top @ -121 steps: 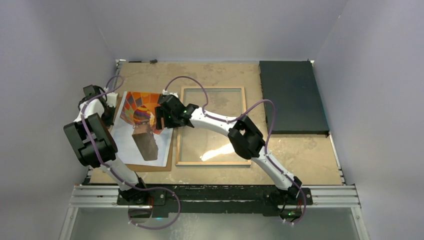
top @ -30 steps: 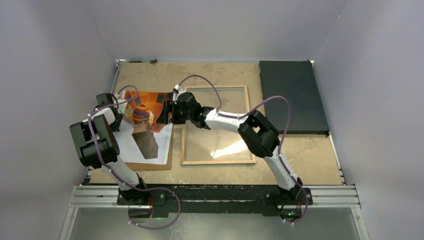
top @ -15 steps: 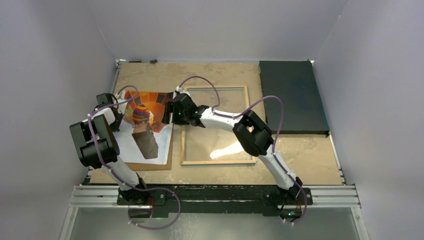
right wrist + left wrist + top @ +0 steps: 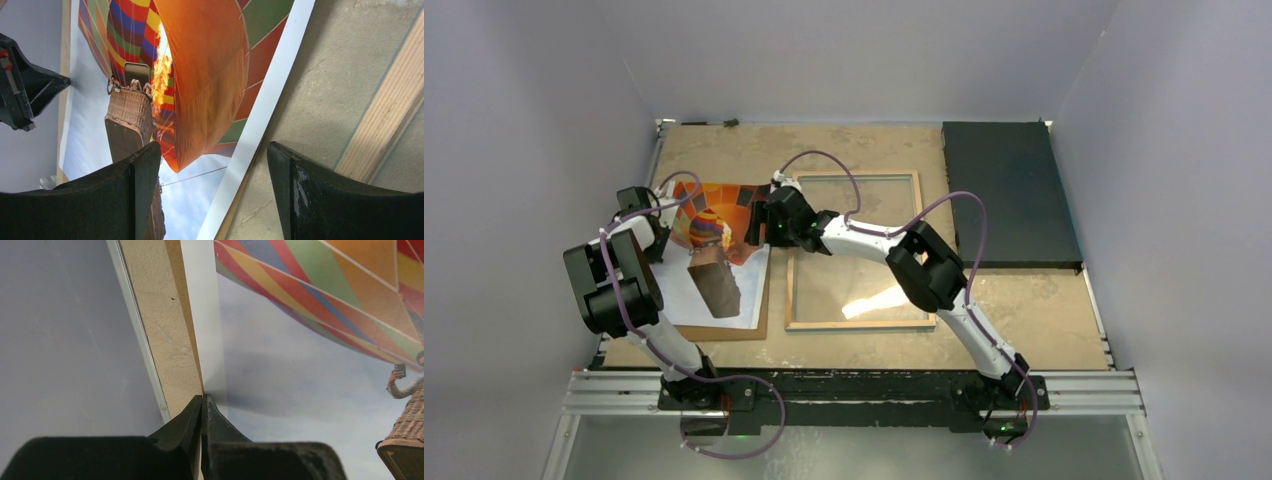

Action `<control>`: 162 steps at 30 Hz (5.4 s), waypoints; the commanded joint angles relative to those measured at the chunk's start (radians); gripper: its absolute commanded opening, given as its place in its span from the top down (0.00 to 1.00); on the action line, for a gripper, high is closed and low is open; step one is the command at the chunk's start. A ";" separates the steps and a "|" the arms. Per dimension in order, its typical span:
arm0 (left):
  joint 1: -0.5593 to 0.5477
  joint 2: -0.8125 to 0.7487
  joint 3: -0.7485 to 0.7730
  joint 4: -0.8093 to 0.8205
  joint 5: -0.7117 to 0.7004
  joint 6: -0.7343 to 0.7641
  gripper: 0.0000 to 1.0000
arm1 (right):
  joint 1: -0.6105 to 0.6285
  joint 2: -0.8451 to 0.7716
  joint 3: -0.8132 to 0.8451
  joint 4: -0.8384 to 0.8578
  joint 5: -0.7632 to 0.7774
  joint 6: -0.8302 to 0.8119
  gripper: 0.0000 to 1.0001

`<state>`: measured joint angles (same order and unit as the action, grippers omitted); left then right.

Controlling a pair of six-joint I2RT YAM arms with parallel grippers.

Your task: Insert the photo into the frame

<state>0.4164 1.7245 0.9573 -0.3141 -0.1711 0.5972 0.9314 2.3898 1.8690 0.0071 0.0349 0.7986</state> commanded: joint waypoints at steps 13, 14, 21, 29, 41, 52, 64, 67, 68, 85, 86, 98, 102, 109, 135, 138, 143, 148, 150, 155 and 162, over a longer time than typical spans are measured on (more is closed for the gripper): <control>-0.015 0.005 -0.052 -0.058 0.102 0.003 1.00 | 0.005 -0.054 -0.065 0.157 -0.047 -0.003 0.21; -0.016 0.007 -0.053 -0.056 0.100 0.005 1.00 | 0.006 -0.062 -0.070 0.166 -0.053 -0.003 0.21; -0.016 0.010 -0.058 -0.052 0.102 0.003 1.00 | 0.007 -0.092 -0.088 0.194 -0.068 0.009 0.23; -0.016 0.009 -0.066 -0.050 0.100 0.006 1.00 | 0.009 -0.111 -0.117 0.255 -0.106 0.012 0.23; -0.016 0.011 -0.063 -0.052 0.100 0.009 1.00 | 0.016 -0.115 -0.116 0.262 -0.119 -0.007 0.24; -0.016 0.014 -0.057 -0.059 0.105 0.007 1.00 | 0.062 -0.049 0.022 0.076 0.006 -0.101 0.23; -0.016 0.012 -0.055 -0.065 0.105 0.005 1.00 | 0.074 -0.061 -0.007 0.100 -0.063 -0.056 0.28; -0.016 0.008 -0.048 -0.074 0.106 0.002 1.00 | 0.074 -0.059 -0.014 0.097 -0.085 -0.034 0.39; -0.016 0.007 -0.042 -0.083 0.111 0.000 1.00 | 0.074 -0.061 -0.016 0.094 -0.086 -0.032 0.45; -0.068 -0.209 0.412 -0.520 0.455 -0.081 0.53 | -0.015 -0.182 0.039 0.038 -0.121 0.056 1.00; -0.093 -0.229 0.443 -0.539 0.471 -0.082 0.50 | -0.025 -0.196 0.040 0.035 -0.124 0.063 1.00; -0.268 -0.674 0.187 -0.408 0.829 0.145 0.10 | -0.215 -0.407 0.047 -0.006 -0.196 0.226 1.00; -0.300 -0.736 0.158 -0.444 0.856 0.291 0.10 | -0.294 -0.488 -0.032 0.056 -0.264 0.328 1.00; -0.304 -0.769 0.148 -0.465 0.920 0.442 0.08 | -0.313 -0.567 -0.079 0.078 -0.303 0.390 1.00; -0.314 -0.930 -0.081 0.070 0.938 -0.030 0.45 | -0.253 -0.625 -0.204 0.247 -0.341 0.565 1.00; -0.317 -0.947 -0.089 0.093 0.914 -0.035 0.55 | -0.253 -0.633 -0.227 0.258 -0.342 0.576 1.00; -0.316 -0.990 -0.116 0.121 0.864 -0.029 0.80 | -0.253 -0.642 -0.248 0.247 -0.350 0.586 0.82; -0.317 -1.015 -0.120 0.119 0.857 -0.006 1.00 | -0.261 -0.655 -0.260 0.187 -0.370 0.529 0.67; -0.316 -1.011 -0.110 0.097 0.869 0.010 1.00 | -0.274 -0.653 -0.255 0.176 -0.392 0.475 0.53; -0.316 -0.978 -0.049 0.013 0.906 0.054 1.00 | -0.371 -0.606 -0.143 0.149 -0.726 0.140 0.11; -0.316 -0.931 0.015 -0.058 1.013 0.115 1.00 | -0.421 -0.684 0.019 -0.286 -0.836 -0.778 0.01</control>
<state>0.1032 0.7837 0.9092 -0.3378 0.7475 0.6582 0.5114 1.8549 1.9160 -0.1238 -0.7158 0.5526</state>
